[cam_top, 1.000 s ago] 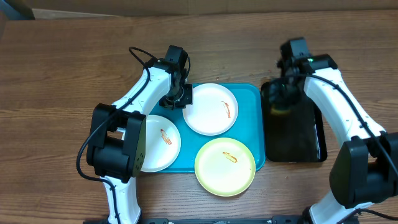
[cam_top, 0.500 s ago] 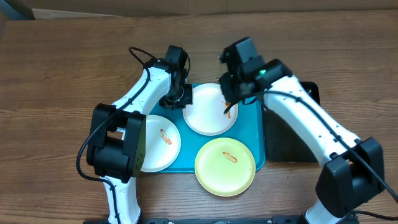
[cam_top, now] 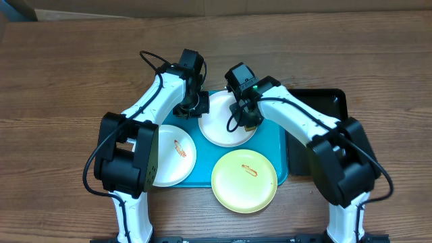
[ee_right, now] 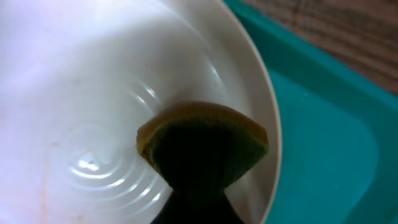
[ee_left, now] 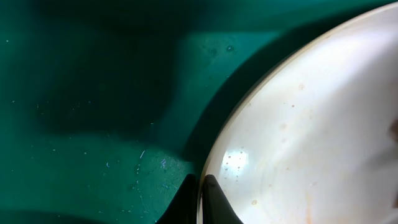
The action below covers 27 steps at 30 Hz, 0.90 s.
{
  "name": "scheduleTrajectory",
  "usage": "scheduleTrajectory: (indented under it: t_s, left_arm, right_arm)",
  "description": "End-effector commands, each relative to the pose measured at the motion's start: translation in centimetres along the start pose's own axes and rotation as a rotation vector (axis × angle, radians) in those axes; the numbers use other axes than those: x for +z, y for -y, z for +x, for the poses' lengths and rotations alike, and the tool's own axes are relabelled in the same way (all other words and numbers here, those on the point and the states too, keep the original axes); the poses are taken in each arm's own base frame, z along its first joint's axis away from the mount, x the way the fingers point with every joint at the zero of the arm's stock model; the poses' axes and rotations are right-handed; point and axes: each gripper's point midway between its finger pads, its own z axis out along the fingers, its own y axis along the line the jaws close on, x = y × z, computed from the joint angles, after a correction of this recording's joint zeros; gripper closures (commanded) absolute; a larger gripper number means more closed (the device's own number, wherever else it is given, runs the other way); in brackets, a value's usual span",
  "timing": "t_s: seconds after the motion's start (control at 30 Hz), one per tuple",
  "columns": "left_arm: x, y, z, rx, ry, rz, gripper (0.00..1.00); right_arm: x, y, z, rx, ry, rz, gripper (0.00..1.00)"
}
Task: Clean dirty plates on tray and stack at the side
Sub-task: 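Carry the sponge with right gripper over the held white plate, then scrub the white plate with the sponge while left gripper holds it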
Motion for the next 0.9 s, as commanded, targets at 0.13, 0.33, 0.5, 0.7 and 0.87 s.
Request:
scheduleTrajectory:
  t_s: [0.13,0.33,0.5,0.7,0.87]
  left_arm:
    - [0.4,0.0,0.2,-0.023,-0.009,-0.003,0.96]
    - [0.4,0.0,0.2,-0.023,-0.009,-0.003,0.96]
    - [0.4,0.0,0.2,-0.023,-0.010,-0.003,0.96]
    - [0.4,-0.1,0.2,-0.023,-0.009,-0.003,0.96]
    - [0.4,-0.1,0.2,-0.021,-0.011,-0.004,0.96]
  right_arm:
    - [3.2,-0.3,1.7,0.047,-0.079,0.008,0.96]
    - [4.2,-1.5,2.6,0.064,-0.123,-0.061,0.96]
    - [3.9,-3.4,2.7,0.075,-0.137,-0.182,0.96]
    - [2.5,-6.5,2.0,0.126,-0.139,-0.469,0.96]
    - [0.8,-8.8,0.0,0.120,-0.074,-0.647,0.96]
